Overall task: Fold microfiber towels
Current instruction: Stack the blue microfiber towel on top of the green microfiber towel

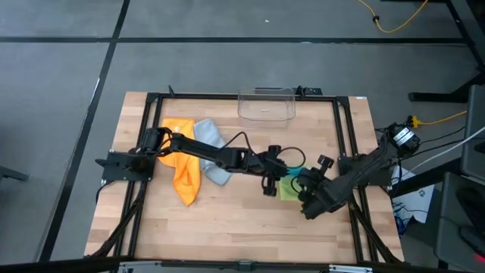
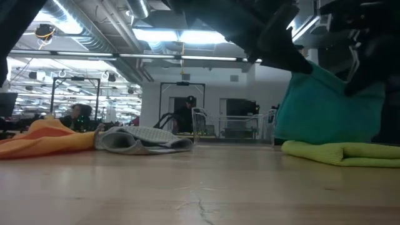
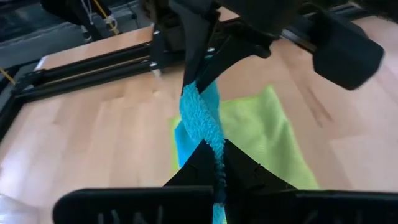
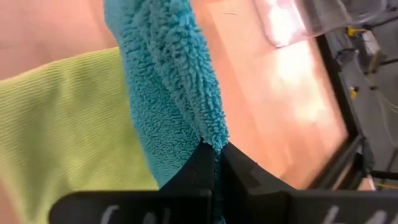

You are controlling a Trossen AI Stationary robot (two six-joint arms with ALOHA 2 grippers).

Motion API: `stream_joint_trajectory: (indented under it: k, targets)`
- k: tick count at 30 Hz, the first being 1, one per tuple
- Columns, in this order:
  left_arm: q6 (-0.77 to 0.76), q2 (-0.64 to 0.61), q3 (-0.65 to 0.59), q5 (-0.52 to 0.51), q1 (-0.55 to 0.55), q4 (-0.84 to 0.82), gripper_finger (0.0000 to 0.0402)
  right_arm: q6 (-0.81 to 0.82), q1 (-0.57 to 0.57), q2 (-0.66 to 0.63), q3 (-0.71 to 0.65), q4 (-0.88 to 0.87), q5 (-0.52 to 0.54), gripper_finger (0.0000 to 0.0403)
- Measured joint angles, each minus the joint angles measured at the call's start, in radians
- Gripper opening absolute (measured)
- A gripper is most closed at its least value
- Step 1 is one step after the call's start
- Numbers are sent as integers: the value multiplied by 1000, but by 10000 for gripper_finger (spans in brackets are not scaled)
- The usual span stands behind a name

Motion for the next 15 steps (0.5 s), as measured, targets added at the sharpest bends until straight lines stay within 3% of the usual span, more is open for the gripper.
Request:
stream_joint_trajectory:
  k: [15]
  targets:
    - [-78,76,0,35,-39,35,0,1,42,1,-2,102,-192,9]
